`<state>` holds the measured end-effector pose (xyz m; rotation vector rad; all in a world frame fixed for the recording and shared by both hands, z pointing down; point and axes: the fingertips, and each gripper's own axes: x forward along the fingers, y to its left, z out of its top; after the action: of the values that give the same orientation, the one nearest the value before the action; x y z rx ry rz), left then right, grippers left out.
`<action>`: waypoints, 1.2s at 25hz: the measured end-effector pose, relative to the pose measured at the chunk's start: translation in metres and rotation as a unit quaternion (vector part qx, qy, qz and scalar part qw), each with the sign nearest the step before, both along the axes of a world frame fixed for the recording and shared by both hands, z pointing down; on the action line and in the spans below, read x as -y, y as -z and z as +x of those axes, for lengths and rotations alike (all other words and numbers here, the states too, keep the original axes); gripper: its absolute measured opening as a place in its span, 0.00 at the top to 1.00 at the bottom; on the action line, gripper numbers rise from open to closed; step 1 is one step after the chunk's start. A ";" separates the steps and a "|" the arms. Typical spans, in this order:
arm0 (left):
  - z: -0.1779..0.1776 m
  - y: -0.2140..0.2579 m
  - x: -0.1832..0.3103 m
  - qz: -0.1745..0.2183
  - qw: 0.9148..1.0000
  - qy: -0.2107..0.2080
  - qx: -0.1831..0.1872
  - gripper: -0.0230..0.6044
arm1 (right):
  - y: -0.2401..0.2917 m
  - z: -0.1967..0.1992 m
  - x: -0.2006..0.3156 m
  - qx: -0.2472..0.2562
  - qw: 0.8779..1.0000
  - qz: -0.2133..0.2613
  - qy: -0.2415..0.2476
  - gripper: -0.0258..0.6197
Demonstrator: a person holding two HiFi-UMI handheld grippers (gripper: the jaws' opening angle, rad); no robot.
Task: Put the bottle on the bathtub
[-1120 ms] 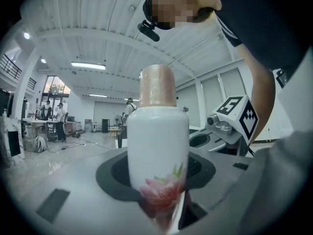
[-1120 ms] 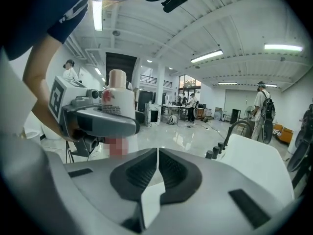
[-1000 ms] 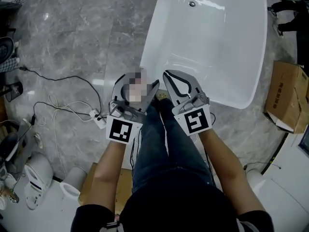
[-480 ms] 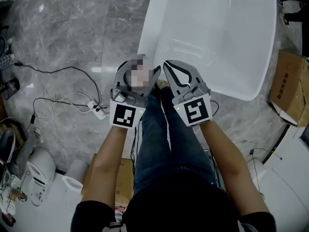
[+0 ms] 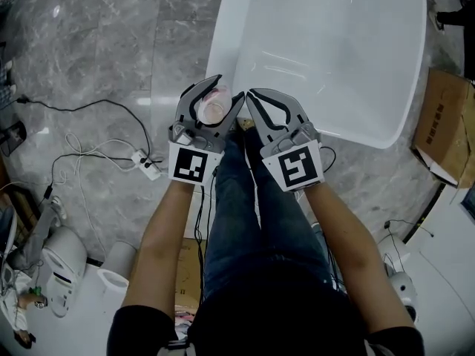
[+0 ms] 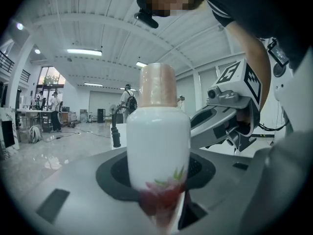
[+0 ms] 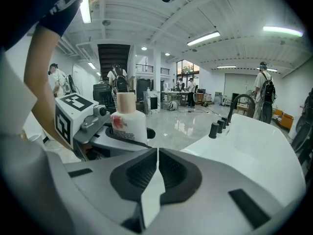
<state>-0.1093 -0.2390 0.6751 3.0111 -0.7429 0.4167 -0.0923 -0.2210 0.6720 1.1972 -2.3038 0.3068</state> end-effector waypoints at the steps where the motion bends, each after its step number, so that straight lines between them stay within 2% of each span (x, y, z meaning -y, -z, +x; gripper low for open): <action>1: 0.002 -0.002 -0.001 0.000 1.000 -0.003 0.001 0.61 | -0.001 0.000 0.000 -0.001 1.000 0.000 0.000 0.91; 7: 0.000 -0.014 0.000 0.002 1.000 -0.003 0.007 0.61 | -0.003 -0.003 -0.004 0.002 1.000 -0.002 0.004 0.91; 17: -0.003 -0.029 -0.002 -0.011 1.000 -0.007 -0.004 0.61 | -0.005 -0.007 -0.002 0.009 1.000 -0.004 -0.002 0.91; 19: -0.001 -0.030 -0.001 -0.028 0.999 -0.011 -0.016 0.61 | -0.004 -0.010 -0.002 0.009 1.000 -0.002 -0.001 0.91; 20: -0.001 -0.032 -0.002 -0.046 0.999 -0.015 -0.019 0.57 | -0.002 -0.011 -0.002 0.010 1.000 -0.001 -0.002 0.91; 21: -0.001 -0.036 -0.004 -0.064 0.998 -0.018 -0.016 0.46 | -0.001 -0.012 -0.002 0.011 1.000 0.000 -0.003 0.91; 24: -0.009 -0.045 -0.017 -0.106 0.994 -0.014 0.009 0.41 | 0.006 -0.012 -0.010 0.012 1.000 -0.003 -0.008 0.91; 27: -0.033 -0.036 -0.031 -0.132 0.991 0.021 0.008 0.40 | 0.020 -0.010 -0.020 0.013 1.000 0.000 -0.013 0.91; 30: -0.059 -0.011 -0.041 -0.135 0.989 0.065 -0.009 0.40 | 0.038 -0.010 -0.026 0.009 1.000 0.013 -0.008 0.91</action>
<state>-0.1680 -0.1977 0.6863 2.6940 -0.8036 0.4441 -0.1022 -0.1955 0.6339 1.2308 -2.3205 0.2961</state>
